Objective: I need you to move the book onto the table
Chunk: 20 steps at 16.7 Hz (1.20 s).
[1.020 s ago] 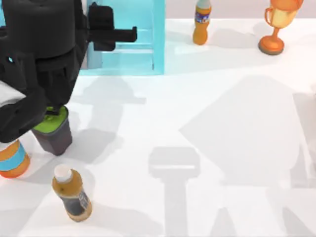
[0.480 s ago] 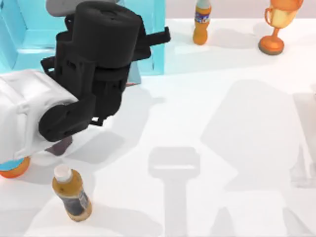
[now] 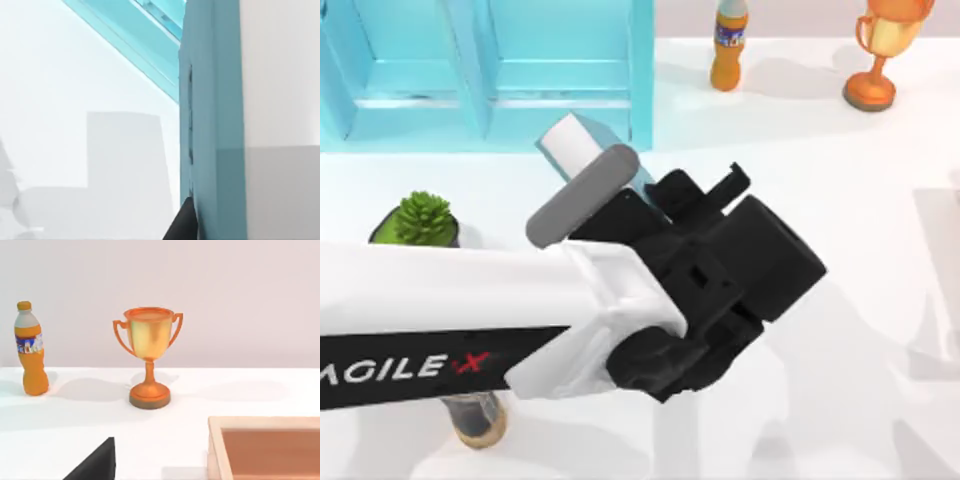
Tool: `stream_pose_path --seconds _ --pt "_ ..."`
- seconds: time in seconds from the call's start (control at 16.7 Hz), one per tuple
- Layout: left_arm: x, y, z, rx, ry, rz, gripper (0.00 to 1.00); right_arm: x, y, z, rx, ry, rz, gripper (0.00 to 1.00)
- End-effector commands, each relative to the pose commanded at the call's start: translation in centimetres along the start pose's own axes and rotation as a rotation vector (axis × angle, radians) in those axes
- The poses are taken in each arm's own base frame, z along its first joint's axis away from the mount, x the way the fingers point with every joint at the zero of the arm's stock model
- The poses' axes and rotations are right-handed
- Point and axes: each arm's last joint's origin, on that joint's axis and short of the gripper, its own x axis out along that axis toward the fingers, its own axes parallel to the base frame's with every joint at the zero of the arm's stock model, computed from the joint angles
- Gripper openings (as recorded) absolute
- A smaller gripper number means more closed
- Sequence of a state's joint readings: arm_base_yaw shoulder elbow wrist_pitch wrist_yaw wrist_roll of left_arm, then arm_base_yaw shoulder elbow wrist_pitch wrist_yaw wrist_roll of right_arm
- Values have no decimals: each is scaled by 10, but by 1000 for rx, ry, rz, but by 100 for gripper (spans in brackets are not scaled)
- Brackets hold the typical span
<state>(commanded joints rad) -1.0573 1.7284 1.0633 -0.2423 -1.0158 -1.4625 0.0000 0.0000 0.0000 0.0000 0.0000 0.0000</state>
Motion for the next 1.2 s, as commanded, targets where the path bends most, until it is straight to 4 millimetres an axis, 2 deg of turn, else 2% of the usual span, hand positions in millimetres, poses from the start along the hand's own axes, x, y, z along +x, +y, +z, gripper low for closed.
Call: stream_pose_path --seconds 0.24,0.54,0.9,1.2 --pt "-32 11 -53 -296 -42 -21 0 0 0 0 0 0 0 100" --pt "-78 24 -93 -639 -36 -130 0 0 0 0 0 0 0 100" --pt "-116 40 -113 -853 33 -215 0 0 0 0 0 0 0 100" --pt "-122 43 -116 -873 47 -223 0 0 0 0 0 0 0 100"
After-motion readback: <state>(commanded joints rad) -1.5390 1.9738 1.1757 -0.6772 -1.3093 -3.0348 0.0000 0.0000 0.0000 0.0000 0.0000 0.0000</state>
